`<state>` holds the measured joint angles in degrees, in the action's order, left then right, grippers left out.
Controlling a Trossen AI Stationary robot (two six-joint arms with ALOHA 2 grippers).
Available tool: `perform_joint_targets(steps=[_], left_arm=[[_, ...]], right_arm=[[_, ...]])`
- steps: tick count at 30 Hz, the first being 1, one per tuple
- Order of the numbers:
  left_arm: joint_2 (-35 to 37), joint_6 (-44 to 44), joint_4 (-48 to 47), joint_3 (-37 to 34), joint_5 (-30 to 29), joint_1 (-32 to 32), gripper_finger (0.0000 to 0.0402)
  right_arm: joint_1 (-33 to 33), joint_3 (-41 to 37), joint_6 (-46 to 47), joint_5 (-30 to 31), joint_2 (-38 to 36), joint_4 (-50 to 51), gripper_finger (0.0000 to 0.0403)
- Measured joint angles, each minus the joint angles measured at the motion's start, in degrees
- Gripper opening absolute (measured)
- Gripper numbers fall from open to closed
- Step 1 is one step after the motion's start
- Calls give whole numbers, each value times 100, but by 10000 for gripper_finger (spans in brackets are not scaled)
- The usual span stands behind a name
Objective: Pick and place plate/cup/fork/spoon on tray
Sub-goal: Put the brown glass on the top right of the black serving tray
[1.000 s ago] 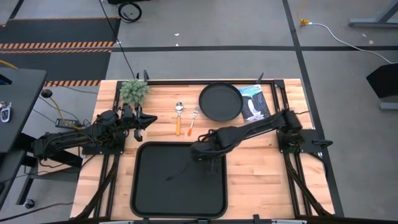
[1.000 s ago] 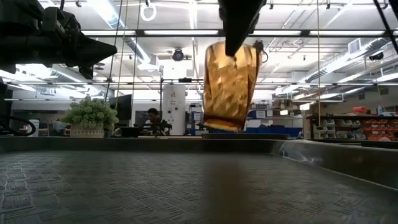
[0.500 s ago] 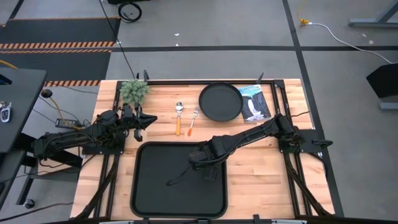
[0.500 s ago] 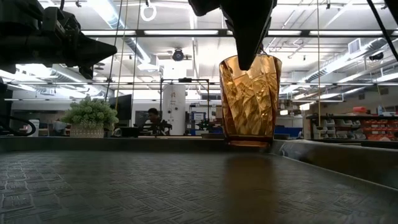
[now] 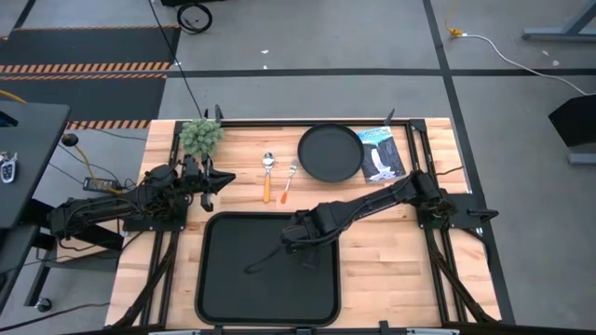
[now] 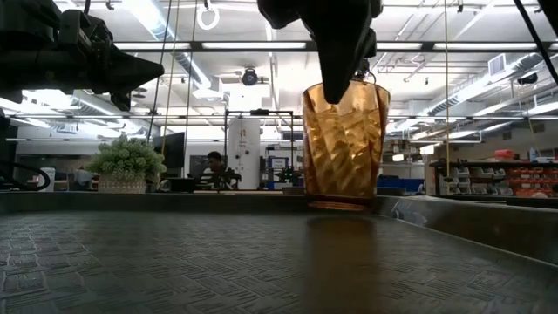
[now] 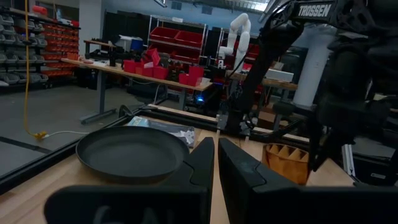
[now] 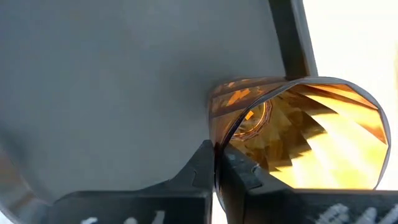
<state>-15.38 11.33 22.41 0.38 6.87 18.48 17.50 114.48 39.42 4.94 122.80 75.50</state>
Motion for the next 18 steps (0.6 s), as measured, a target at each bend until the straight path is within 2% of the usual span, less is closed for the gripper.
perform_joint_targets(steps=[18], left_arm=[[0,-2,0,1,0,0,30]], right_arm=[[-7,-70,92,79,-7,166,17]])
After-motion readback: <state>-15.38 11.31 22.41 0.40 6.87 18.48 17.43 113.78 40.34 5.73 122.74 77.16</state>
